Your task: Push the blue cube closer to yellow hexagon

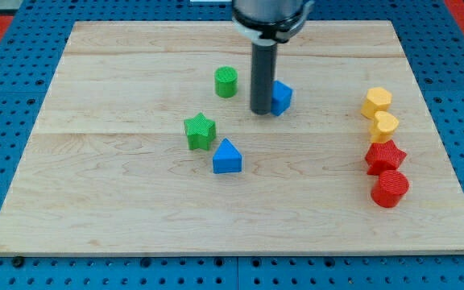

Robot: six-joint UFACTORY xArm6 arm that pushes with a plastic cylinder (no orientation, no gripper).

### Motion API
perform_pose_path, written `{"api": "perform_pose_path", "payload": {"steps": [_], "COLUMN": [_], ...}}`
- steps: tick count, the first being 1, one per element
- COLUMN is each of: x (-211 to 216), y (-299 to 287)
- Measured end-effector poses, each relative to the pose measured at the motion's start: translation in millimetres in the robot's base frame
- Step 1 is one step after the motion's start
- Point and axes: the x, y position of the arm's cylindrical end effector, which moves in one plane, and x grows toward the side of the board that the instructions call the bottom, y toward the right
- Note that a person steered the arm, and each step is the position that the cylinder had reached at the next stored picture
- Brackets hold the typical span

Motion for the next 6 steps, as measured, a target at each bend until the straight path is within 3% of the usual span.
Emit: {"api": "perform_pose_path", "payload": {"steps": [1,6], "x": [-26,-53], "y": [29,37]}}
